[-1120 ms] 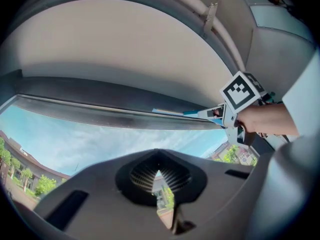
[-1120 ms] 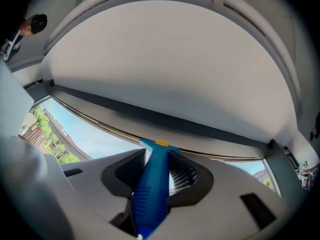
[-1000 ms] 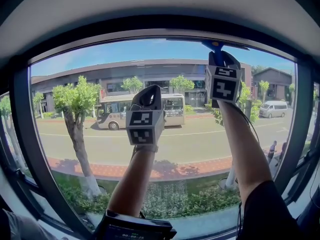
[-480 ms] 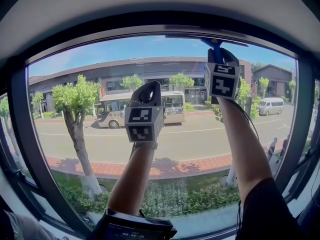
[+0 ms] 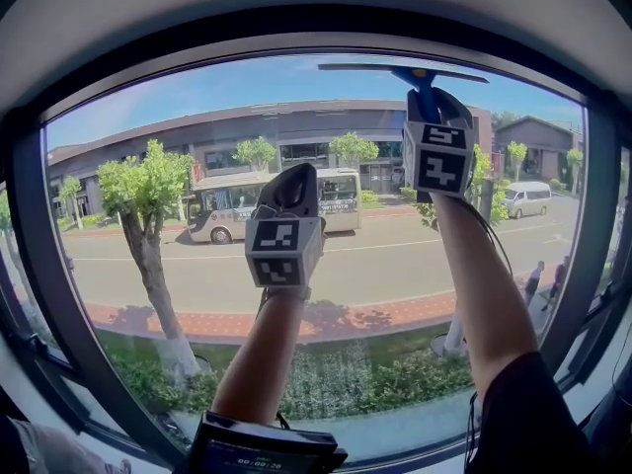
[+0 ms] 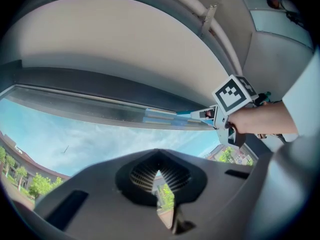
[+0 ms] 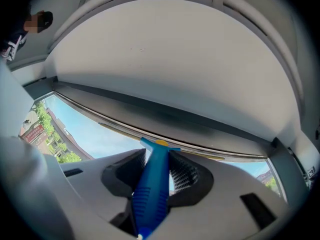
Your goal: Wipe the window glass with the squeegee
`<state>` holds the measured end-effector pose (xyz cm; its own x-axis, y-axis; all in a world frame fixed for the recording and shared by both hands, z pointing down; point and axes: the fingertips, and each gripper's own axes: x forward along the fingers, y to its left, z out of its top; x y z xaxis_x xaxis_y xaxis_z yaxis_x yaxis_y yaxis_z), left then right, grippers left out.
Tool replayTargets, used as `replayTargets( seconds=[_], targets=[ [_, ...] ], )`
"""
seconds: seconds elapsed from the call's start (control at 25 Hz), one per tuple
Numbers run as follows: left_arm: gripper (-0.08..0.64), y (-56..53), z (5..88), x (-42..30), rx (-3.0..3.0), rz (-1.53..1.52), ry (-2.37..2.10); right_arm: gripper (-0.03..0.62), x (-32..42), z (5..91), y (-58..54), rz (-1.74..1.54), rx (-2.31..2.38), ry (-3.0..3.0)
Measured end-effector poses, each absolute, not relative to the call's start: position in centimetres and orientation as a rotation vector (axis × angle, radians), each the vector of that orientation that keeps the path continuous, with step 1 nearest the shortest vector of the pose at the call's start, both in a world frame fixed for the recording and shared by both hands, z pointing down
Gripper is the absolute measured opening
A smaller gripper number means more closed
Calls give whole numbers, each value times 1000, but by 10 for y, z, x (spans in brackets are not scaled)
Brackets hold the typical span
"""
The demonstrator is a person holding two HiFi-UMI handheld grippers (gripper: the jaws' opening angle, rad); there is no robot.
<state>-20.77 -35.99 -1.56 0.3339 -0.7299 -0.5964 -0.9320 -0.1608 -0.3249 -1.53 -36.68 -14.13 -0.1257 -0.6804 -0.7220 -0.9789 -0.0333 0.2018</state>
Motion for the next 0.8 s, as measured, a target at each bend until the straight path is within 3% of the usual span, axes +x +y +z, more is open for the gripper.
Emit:
replayTargets(
  seconds=[0.8],
  targets=[
    [2,-364,33,-206,-2025,400,1477,143,-17,-87,-363,987,-1740,1864]
  ],
)
